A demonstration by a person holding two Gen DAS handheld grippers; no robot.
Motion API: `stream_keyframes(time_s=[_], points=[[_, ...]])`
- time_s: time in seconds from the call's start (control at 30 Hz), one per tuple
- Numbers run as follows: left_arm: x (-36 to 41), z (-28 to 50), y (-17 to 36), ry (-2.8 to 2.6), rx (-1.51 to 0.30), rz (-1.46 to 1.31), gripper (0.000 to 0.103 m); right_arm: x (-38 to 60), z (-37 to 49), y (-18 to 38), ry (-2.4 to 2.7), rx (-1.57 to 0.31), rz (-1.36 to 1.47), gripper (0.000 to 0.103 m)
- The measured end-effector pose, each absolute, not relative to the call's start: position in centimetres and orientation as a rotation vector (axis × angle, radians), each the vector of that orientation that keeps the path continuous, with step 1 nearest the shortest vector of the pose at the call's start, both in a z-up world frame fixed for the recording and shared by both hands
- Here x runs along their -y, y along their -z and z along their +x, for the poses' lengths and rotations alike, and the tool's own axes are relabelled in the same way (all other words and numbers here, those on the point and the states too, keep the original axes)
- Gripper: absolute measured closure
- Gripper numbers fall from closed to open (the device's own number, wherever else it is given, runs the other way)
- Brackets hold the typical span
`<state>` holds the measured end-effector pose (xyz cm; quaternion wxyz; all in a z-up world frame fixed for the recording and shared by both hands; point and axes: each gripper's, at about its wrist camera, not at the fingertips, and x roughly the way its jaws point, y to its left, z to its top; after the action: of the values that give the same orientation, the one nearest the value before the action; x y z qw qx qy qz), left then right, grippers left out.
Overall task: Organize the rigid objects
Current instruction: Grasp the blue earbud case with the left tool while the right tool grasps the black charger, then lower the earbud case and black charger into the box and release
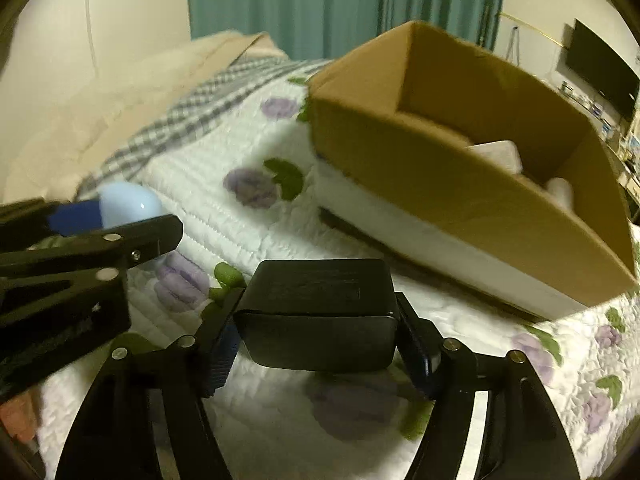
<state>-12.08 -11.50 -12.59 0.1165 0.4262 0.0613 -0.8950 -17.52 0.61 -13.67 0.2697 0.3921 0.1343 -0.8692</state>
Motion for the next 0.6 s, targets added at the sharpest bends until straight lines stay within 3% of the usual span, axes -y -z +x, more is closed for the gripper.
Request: stream_keyframes(time_s=[0.33, 0.6], points=[[8.6, -11.6, 9.9, 2.696, -0.087, 1.208, 0.052, -7.5, -16.5, 6.7, 2.450, -0.232, 0.908, 0.034], [4.8, -14.2, 3.5, 2.837, 0.011, 1.113, 0.052, -10.7, -18.7, 0.0, 2.499, -0.220, 0.743, 0.034]])
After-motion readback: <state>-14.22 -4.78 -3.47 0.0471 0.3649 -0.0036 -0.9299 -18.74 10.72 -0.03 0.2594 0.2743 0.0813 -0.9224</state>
